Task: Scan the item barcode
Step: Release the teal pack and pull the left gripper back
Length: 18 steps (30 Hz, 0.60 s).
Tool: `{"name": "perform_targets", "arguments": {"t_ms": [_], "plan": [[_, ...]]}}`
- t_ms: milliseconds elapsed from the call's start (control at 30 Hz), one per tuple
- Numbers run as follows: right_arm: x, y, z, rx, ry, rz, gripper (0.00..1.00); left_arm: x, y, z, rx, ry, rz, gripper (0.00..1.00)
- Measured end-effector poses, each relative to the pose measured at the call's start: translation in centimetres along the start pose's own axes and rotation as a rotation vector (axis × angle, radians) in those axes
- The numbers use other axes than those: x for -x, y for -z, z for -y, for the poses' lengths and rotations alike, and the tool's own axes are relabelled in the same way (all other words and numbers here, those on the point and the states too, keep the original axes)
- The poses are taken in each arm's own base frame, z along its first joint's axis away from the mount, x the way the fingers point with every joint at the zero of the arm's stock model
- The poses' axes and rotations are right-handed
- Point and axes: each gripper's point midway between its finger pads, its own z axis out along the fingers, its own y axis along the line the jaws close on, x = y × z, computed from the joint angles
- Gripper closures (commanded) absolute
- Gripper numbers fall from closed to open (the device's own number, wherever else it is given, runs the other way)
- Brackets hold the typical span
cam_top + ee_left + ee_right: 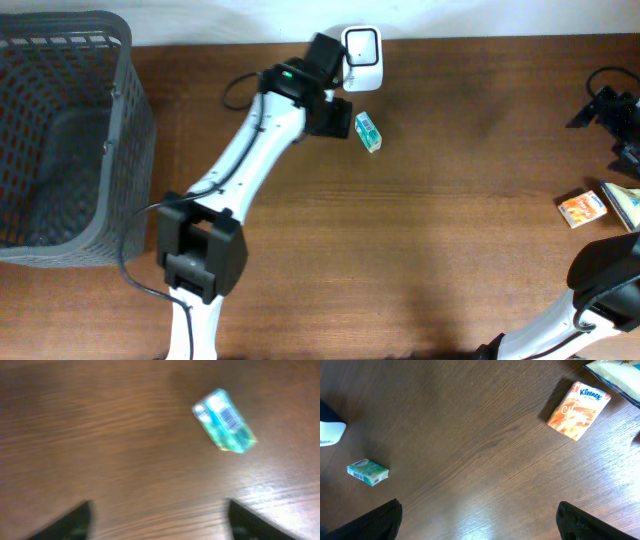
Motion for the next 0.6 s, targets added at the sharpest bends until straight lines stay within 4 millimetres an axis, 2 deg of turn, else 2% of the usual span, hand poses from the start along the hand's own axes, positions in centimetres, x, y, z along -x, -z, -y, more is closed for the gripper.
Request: {"name": "perform_targets", "arguments": {"t_ms": [133, 267, 500, 600], "plan": [[0.0, 0.0, 0.0, 0.000, 0.000, 0.000, 0.02, -0.1, 0.6, -4.2, 0.043, 0.076, -0.033, 0.01], [0.0, 0.0, 0.0, 0.000, 0.000, 0.000, 0.01, -0.4, 0.7, -6.6, 0.067, 0.120, -0.058, 0.01], [0.0, 0.0, 0.0, 0.000, 0.001, 0.000, 0.02, -0.9, 1.0, -9.9, 0.188, 0.141, -0.073, 0.01], [0.0, 0.0, 0.0, 0.000, 0.000, 0.000, 0.02, -1.1, 1.2, -10.6, 0.228, 0.137, -0.078, 0.01]]}}
